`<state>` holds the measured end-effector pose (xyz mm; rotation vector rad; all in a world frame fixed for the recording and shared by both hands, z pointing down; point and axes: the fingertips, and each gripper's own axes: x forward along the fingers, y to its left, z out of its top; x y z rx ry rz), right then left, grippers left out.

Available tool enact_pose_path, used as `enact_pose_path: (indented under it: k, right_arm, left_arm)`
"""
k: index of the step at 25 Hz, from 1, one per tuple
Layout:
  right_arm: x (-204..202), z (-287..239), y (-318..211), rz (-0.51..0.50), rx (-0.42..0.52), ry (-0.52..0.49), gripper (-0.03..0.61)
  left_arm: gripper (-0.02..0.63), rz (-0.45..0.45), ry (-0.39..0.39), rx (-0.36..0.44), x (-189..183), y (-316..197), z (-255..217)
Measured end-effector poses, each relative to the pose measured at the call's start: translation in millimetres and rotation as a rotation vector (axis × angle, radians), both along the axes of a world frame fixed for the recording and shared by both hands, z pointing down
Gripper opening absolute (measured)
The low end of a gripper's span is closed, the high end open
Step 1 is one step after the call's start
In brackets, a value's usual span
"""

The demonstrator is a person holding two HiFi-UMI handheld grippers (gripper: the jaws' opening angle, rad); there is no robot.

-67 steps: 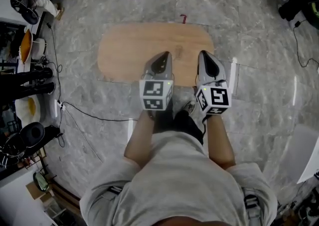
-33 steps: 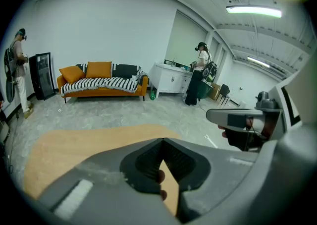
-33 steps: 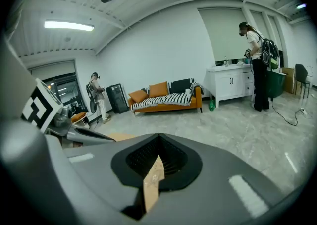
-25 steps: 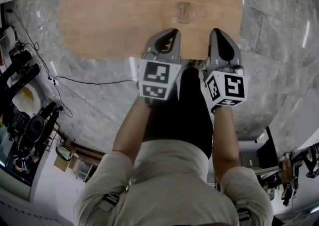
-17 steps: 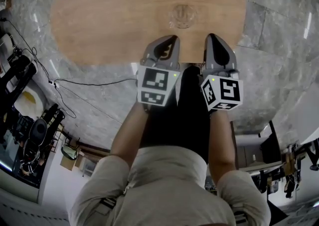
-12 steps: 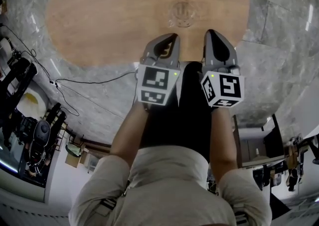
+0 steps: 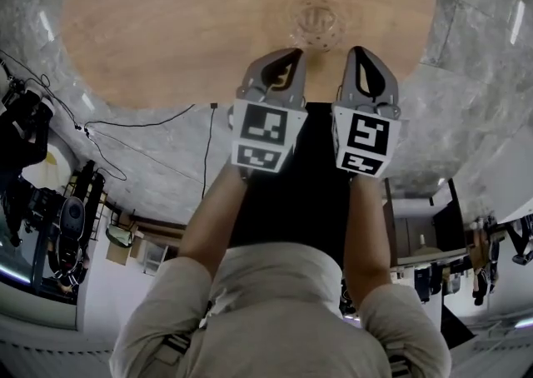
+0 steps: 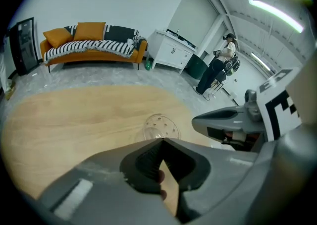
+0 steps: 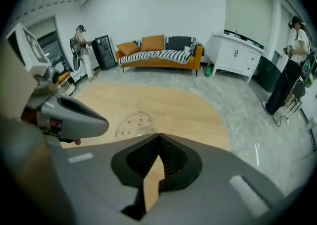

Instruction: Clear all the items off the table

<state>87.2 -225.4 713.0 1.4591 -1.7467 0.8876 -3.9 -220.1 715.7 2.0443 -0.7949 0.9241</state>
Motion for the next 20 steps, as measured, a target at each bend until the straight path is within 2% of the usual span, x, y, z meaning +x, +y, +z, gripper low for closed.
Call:
enact_pose_path:
  k: [5,11,15,20]
  right_arm:
    - [-1.9,17.2,0.4,-0.026,-0.077,0.018,0.008]
    - [-5.1,20.5,-9.5,-0.054,-0.106,0.047,0.011]
    - [-3.0,19.2,-13.7,-0.072,-0.110,0.067,0.040]
    - [-1.8,26.1,-16.0,-0.122,-0.132,0.093,0.040]
  left_arm:
    - [0.020,0.014,0.004,-0.024,-2.0,-3.8,9.5]
    - [0.020,0.009,-0.001,-0.032,-10.6,-15.6,11.7]
    - [0.020,0.014,0.007,-0.025,-4.0,-22.1,10.8]
    - [0.020,0.032,-0.008,-0.009,-1.5,-22.2,12.4]
